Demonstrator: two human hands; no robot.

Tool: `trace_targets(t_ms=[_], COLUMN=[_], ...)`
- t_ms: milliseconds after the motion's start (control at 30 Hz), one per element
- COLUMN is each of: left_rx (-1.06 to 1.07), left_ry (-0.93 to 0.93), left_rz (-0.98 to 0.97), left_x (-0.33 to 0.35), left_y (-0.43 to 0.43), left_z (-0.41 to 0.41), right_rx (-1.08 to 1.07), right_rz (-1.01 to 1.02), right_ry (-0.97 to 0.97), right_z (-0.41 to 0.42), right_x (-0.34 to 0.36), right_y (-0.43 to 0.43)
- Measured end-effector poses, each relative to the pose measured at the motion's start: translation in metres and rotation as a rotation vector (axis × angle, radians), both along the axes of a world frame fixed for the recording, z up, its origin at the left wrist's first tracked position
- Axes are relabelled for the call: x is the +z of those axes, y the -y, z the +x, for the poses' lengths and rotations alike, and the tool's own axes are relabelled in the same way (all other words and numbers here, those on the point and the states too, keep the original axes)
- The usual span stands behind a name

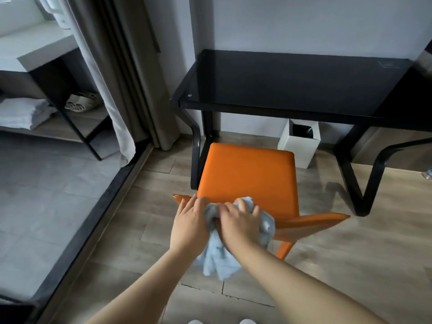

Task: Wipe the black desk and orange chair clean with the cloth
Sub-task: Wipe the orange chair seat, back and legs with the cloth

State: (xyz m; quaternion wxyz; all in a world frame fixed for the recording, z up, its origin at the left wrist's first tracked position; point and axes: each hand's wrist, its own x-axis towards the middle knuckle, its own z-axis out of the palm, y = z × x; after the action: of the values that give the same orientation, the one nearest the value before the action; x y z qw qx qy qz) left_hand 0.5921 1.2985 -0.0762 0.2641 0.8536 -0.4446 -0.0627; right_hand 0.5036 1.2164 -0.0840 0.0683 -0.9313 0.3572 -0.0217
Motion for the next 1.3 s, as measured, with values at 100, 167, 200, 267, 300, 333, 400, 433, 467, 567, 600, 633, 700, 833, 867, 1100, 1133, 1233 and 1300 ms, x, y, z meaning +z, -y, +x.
trace_targets(t_ms=[100,167,200,267,300,333,400,433,467,567,600,633,700,833,867,1100,1133,1233,1300], left_rx=[0.017,-0.024,-0.038,-0.063,-0.081,-0.097,-0.156,-0.191,-0.202,-0.15,-0.177,-0.214,-0.244,-0.215,-0.2,-0.203,-0.191,-0.152,-0.169], left_ry=[-0.04,0.034,0.079,0.165,0.201,0.216,0.203,0.185,0.152,0.077,0.121,0.169,0.193,0.194,0.208,0.34,0.332,0.278,0.27], left_rz=[0.026,0.071,0.1,0.166,0.198,0.223,0.249,0.249,0.232,0.178,0.179,0.167,0.122,0.337,0.387,0.324,0.317,0.298,0.32], left_x=[-0.001,-0.002,-0.001,-0.001,0.001,0.003,0.003,0.002,-0.001,-0.007,-0.009,-0.009,-0.012,-0.007,-0.008,-0.005,-0.006,-0.006,-0.004], left_y=[-0.002,-0.002,-0.002,0.0,0.001,0.005,0.018,0.025,0.03,0.037,0.036,0.034,0.034,0.043,0.045,0.053,0.054,0.057,0.058], left_z=[0.004,0.003,0.001,-0.003,-0.007,-0.013,-0.031,-0.043,-0.053,-0.064,-0.061,-0.059,-0.056,-0.065,-0.067,-0.074,-0.073,-0.07,-0.066], right_rx=[0.052,0.133,0.139,0.122,0.112,0.102,0.083,0.069,0.063,0.128,0.163,0.188,0.18,0.185,0.185,0.327,0.317,0.307,0.329], right_rz=[-0.071,-0.211,-0.288,-0.375,-0.393,-0.38,-0.257,-0.201,-0.179,-0.219,-0.248,-0.281,-0.39,-0.452,-0.445,-0.452,-0.47,-0.465,-0.47], right_ry=[0.09,0.204,0.241,0.277,0.281,0.264,0.195,0.18,0.193,0.284,0.311,0.316,0.276,0.214,0.237,0.344,0.345,0.383,0.384], right_z=[-0.004,-0.04,-0.064,-0.105,-0.117,-0.122,-0.109,-0.097,-0.087,-0.085,-0.096,-0.11,-0.148,-0.181,-0.173,-0.16,-0.173,-0.202,-0.21], right_x=[0.006,0.008,0.006,0.006,0.008,0.009,0.013,0.014,0.013,0.008,0.006,0.006,0.008,0.016,0.017,0.013,0.014,0.015,0.015], right_y=[0.004,0.02,0.03,0.051,0.06,0.066,0.063,0.054,0.044,0.043,0.054,0.066,0.095,0.125,0.118,0.115,0.126,0.152,0.162])
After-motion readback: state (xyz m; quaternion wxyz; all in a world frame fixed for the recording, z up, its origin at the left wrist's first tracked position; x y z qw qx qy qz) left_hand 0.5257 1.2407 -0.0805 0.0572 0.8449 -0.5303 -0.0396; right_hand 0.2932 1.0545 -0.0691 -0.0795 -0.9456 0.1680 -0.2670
